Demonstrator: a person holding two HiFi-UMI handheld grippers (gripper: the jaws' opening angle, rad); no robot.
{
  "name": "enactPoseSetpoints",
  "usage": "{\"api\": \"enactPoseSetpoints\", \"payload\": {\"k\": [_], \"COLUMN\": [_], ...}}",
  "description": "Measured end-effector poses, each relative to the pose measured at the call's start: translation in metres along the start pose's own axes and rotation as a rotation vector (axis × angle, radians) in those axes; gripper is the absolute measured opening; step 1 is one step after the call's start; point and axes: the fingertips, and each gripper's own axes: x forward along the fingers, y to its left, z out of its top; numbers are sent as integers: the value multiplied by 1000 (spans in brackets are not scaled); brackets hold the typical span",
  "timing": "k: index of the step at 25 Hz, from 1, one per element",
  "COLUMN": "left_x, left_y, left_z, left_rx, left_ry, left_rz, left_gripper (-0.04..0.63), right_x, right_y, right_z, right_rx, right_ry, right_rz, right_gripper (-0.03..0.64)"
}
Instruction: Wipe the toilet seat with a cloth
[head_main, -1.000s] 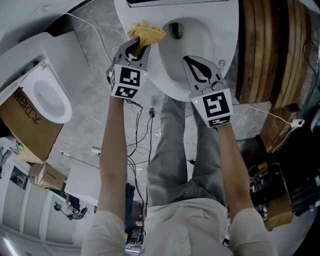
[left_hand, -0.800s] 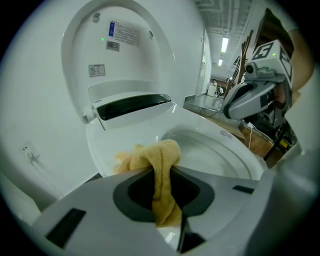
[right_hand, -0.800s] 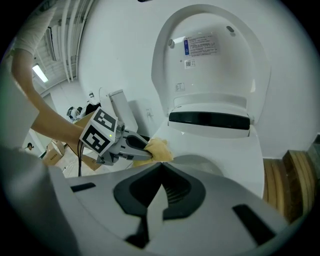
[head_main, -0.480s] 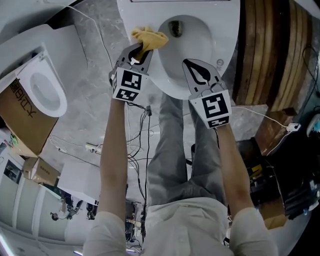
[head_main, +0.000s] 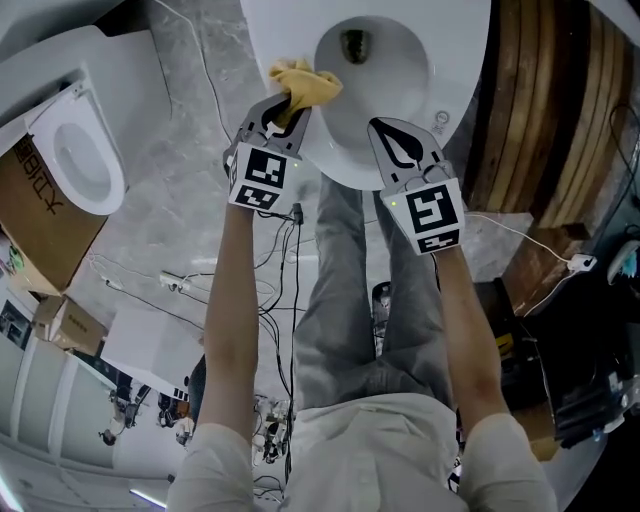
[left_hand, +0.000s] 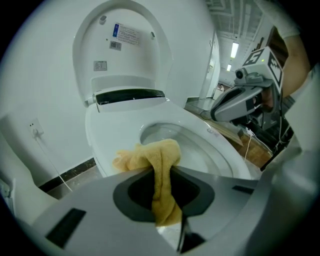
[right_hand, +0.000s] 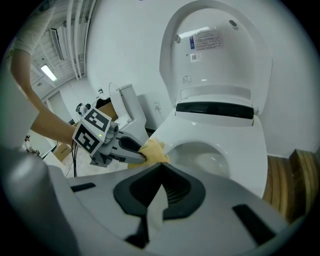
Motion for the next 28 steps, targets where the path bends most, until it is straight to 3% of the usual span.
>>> {"api": "enactPoseSetpoints", "payload": {"k": [28], "left_x": [-27], "left_y": [-113], "left_z": [-64], "left_rx": [-231], "left_ry": [21], "left_rz": [67], "left_gripper": [81], "right_x": [-56], "right_y": [8], "right_z": [-74], "right_rx": [2], "right_ry": [44], "right_rz": [66], "right_gripper": [8]}}
